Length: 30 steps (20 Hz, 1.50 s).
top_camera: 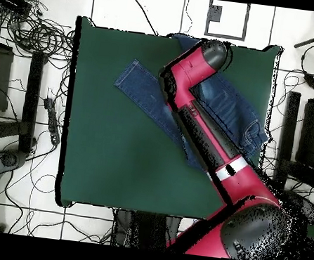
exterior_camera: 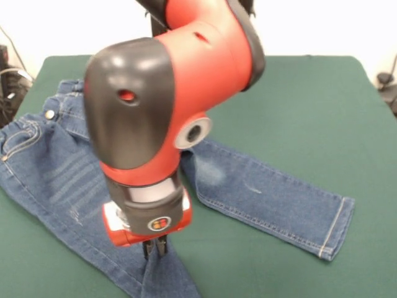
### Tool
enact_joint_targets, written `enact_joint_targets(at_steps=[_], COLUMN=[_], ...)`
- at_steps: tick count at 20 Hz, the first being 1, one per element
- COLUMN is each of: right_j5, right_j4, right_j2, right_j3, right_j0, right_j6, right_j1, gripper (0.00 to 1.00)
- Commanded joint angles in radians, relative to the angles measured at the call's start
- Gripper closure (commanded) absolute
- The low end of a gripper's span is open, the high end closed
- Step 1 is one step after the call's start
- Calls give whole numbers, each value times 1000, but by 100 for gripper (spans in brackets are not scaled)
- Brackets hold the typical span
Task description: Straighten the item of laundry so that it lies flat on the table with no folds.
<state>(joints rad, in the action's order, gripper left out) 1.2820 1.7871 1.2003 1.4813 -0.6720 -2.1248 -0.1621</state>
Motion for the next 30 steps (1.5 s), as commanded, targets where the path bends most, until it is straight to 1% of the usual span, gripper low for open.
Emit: enact_joint_targets(at_steps=[1, 8, 11, 16, 18, 21, 23, 24, 25, 28, 30], right_j5=[50, 54, 34, 9, -13, -6, -7, -4, -12, -20, -23], right_j4=[22, 6, -2, -22, -26, -11, -1, 23, 2, 44, 50], right_j2=[-120, -133, -138, -155, -158, -162, -154, -137, -149, -114, -109], right_j3=[7, -19, -24, -32, -17, 3, 4, 8, 3, 11, 12], right_j0=[132, 167, 179, 186, 159, 102, 82, 74, 78, 55, 52], right_j6=[-29, -85, -109, -108, -40, 106, 155, 159, 163, 193, 193], right_j1=[22, 33, 43, 55, 48, 20, 19, 19, 20, 24, 25], gripper=[100, 100, 100, 100, 100, 100, 100, 100, 0, 0, 0])
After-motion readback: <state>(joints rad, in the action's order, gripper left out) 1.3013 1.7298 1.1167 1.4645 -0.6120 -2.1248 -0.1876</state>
